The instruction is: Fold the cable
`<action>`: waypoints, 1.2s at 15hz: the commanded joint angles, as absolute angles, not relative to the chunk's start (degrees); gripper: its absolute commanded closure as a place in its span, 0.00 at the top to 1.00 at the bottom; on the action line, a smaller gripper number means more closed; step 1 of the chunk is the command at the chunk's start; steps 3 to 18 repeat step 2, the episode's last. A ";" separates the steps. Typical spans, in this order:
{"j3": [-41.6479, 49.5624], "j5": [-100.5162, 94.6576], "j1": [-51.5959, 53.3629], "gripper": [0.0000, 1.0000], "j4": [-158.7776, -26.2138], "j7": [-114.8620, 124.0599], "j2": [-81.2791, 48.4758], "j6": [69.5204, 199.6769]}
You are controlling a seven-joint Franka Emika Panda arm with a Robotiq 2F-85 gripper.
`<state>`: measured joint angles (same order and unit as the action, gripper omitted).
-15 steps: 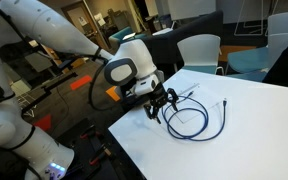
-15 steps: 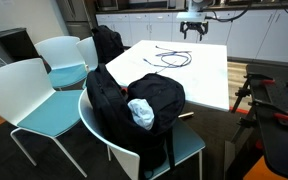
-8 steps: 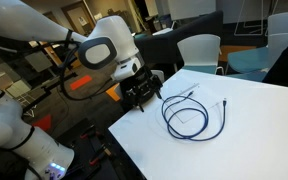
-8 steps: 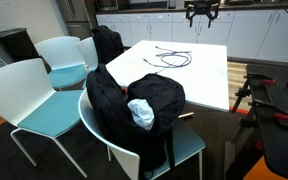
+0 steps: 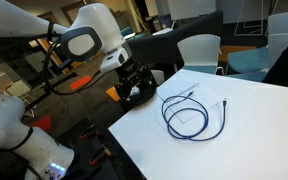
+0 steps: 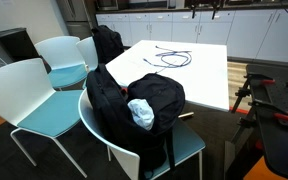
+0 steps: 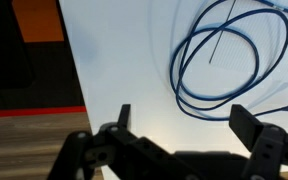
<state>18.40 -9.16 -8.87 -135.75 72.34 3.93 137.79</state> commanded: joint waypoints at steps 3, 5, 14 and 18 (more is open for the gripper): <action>14.98 -8.45 -11.76 1.00 -137.92 71.74 7.21 136.63; 14.98 -8.45 -11.76 1.00 -137.92 71.74 7.21 136.63; 14.98 -8.45 -11.76 1.00 -137.92 71.74 7.21 136.63; 14.98 -8.45 -11.76 1.00 -137.92 71.74 7.21 136.63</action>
